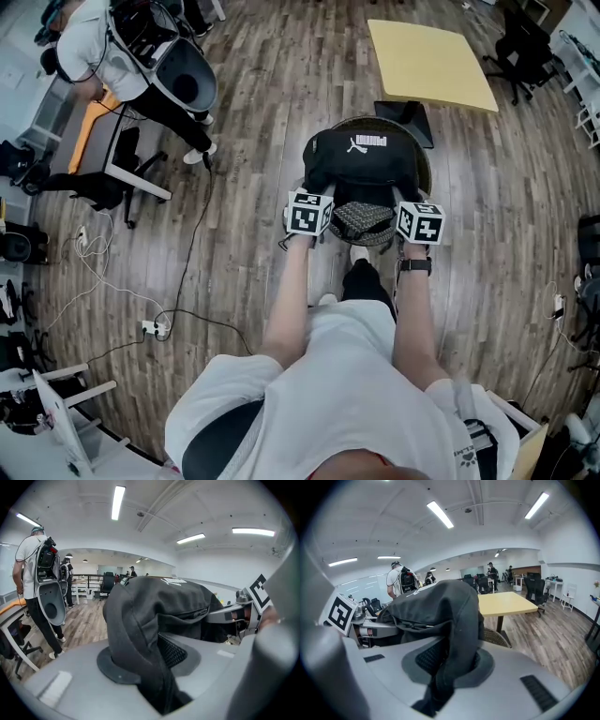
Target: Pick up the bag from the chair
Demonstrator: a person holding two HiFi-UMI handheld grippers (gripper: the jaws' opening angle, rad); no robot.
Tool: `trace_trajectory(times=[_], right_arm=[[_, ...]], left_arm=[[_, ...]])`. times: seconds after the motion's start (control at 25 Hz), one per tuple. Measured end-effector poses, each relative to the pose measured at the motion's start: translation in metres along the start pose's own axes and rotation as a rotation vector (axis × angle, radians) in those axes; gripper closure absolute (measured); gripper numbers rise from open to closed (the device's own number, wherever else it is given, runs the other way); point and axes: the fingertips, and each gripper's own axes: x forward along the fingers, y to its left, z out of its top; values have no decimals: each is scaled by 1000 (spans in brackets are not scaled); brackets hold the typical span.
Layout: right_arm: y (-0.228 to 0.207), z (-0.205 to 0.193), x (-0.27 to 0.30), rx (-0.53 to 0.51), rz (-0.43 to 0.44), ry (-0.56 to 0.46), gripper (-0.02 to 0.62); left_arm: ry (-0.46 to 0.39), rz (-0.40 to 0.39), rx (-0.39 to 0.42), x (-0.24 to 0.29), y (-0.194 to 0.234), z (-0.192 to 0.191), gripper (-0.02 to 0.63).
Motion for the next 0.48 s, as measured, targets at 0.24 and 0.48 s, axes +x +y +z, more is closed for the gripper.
trace_trajectory(times=[0.24,0.48], right_arm=[[9,23,-34,-13,-25,-84,529],[14,55,-65,-25,-57,-174,529]], left_arm=[[-71,-13,55,-26,-12,28,466],[-149,-26,106,-48,-24,67,466]])
